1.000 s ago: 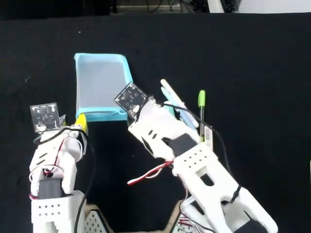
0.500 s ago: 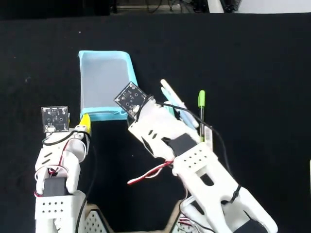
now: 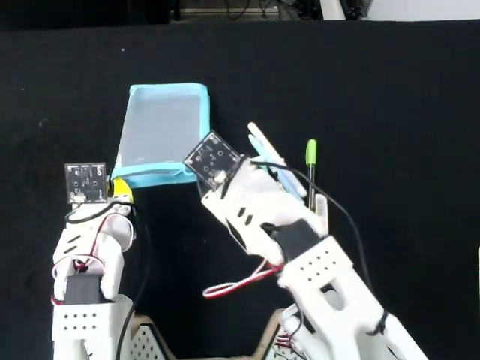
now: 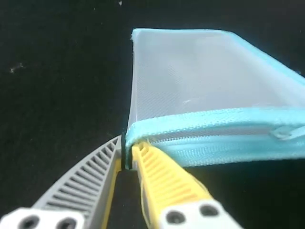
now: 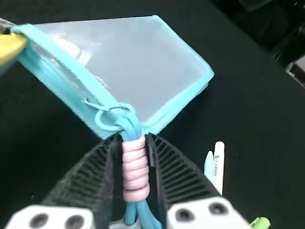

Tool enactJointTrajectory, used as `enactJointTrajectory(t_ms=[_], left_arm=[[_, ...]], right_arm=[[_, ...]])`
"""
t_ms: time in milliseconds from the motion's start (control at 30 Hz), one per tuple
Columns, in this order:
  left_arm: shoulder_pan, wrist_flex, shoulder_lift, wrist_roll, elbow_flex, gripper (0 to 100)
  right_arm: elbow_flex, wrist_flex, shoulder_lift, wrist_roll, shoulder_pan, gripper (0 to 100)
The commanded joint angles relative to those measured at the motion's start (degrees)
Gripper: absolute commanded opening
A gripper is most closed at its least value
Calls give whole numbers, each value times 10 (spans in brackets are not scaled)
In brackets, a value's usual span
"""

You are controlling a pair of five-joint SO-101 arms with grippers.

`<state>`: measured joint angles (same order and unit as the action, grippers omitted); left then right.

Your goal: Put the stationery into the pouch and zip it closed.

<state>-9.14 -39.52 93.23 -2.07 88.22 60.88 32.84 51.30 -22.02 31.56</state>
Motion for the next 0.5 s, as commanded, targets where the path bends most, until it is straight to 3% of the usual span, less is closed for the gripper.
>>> enactJointTrajectory(t_ms=[0, 300, 467], left_arm=[[-26, -63, 4, 1, -93, 30], [-32, -156, 4, -4, -188, 32], [-32, -173, 4, -4, -211, 33]], right_arm=[[-2, -2, 53, 1, -14, 11], [0, 3, 131, 28, -75, 11], [13, 2, 145, 28, -70, 11]])
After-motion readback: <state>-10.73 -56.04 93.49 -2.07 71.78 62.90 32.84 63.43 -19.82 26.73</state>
